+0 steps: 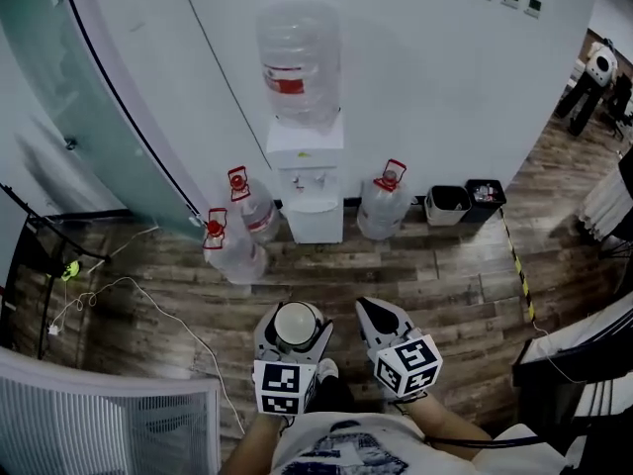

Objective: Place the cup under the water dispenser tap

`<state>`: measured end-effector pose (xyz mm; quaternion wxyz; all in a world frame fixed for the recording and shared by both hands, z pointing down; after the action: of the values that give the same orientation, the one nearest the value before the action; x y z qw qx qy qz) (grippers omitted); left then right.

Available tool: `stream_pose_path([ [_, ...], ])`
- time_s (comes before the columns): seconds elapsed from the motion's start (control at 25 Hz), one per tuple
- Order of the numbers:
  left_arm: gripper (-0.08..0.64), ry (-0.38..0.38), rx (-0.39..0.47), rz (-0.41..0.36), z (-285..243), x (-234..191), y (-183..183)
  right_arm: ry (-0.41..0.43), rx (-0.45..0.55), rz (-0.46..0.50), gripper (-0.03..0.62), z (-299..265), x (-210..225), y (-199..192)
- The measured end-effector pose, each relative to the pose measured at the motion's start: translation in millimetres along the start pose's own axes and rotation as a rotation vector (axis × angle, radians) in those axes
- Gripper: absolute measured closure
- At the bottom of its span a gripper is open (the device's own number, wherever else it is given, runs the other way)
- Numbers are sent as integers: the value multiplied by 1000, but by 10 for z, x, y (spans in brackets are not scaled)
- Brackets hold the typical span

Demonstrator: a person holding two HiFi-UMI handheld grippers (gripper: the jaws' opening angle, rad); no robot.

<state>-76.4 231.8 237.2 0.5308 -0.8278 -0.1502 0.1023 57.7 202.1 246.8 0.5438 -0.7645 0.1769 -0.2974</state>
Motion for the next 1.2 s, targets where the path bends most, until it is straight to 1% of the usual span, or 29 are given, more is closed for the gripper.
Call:
stream_pose_path([
  [0.24,112,-25,1,-7,-447,-670,193,-10,0,1,574,-826,17,266],
  [0.4,112,-40,3,-24,-676,-976,303,-31,8,-4,574,-1137,61,381],
  [0.72,112,-58,-1,-31,-1001,-1204,446,-81,11,-13,574,-1359,254,484],
  [0.92,112,-66,-5,-37,-1241,-1230,370,-99,24,-9,574,-1466,446,427],
  [1.04,112,-70,-26,-29,-1518,-1288,342,-98,4,-7,574,-1665,640,392],
  [1.2,112,-72,-68,-26,-2021,-1402,311,-97,-29,-30,574,-2025,1005,324],
])
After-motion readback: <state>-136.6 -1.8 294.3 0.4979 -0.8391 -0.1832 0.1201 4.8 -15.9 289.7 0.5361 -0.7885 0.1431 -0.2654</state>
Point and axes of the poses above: the fingertips, and each gripper's own axes: z backward along the fingers, x to its right, y out of its top, the point moved 4 cm from there along z, backward along the fingers, and after that the axes turned 1 degree about -x, right-handed, at the moved point
